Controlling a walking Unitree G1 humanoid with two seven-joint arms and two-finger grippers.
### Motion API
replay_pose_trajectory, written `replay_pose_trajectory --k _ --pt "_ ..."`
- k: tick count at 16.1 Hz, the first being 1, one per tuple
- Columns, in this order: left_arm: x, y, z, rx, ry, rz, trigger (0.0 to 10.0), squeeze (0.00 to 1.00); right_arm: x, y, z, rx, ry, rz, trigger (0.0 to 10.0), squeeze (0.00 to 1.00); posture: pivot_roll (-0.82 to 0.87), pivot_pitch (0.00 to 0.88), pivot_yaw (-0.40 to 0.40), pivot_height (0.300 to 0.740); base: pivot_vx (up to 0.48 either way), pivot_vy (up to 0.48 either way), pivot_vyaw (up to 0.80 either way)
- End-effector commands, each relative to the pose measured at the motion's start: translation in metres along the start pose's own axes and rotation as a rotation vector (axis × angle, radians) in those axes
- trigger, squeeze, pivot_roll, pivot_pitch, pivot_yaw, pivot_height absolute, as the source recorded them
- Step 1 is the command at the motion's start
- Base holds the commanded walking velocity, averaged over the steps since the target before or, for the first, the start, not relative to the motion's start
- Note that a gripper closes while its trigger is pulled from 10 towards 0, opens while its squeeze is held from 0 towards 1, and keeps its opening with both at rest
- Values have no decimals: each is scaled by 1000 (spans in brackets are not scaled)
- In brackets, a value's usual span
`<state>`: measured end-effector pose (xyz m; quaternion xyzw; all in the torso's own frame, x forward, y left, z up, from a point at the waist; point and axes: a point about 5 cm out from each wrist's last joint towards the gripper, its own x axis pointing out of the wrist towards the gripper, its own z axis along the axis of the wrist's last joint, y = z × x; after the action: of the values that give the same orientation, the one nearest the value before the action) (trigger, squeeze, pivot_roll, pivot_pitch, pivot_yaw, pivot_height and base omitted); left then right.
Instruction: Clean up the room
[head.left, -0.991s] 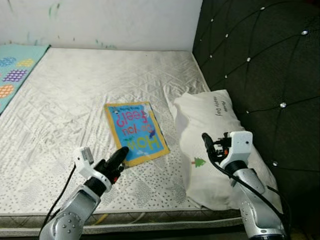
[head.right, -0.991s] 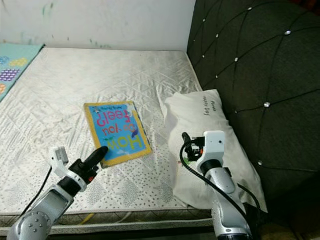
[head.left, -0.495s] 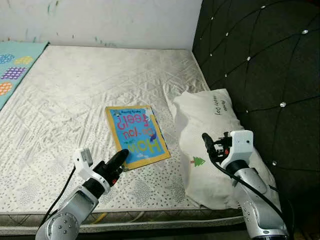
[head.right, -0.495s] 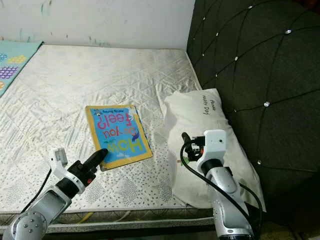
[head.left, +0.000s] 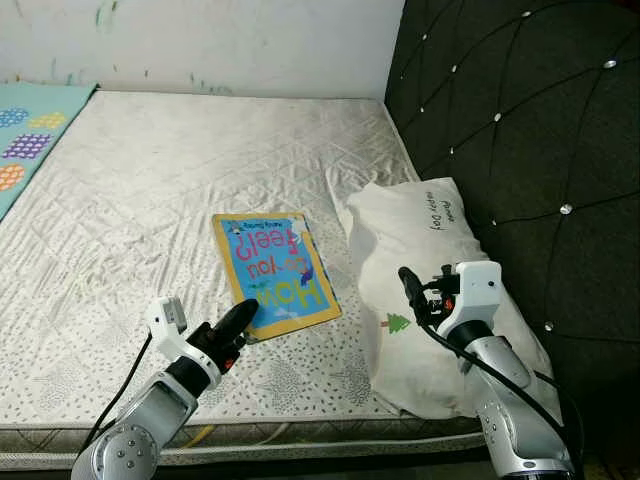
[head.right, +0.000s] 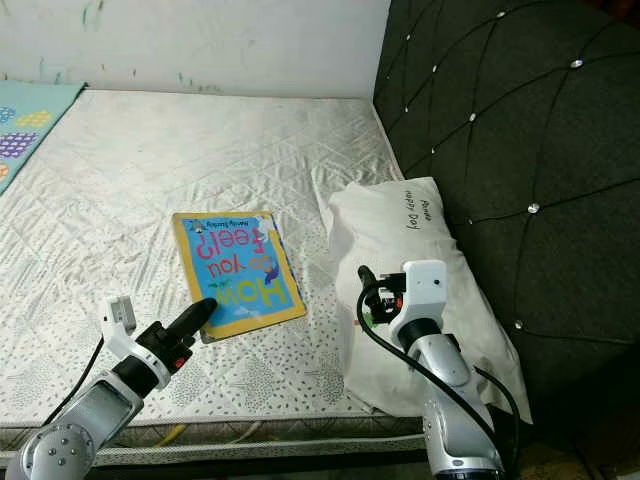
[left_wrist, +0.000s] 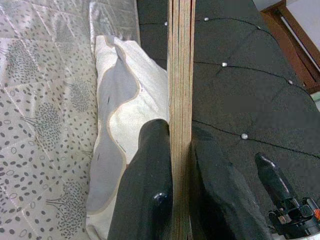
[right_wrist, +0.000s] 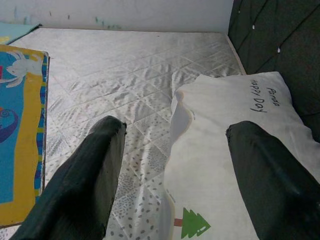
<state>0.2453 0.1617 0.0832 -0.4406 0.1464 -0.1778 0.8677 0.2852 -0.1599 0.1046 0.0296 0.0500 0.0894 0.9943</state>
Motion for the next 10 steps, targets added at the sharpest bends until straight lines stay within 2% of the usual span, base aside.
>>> replay_pose_trajectory --k 1,4,10 --pt "1 -7 5 25 -24 -24 10000 0 -1 1 4 1 -10 12 10000 0 -132 52 -52 706 0 0 0" --pt "1 -4 6 39 -31 3 10000 0 -1 2 3 2 -7 22 10000 0 -132 50 -53 702 0 0 0" --pt "3 1 7 67 -48 53 10000 0 -1 2 3 4 -2 27 10000 0 -132 55 -58 632 0 0 0"
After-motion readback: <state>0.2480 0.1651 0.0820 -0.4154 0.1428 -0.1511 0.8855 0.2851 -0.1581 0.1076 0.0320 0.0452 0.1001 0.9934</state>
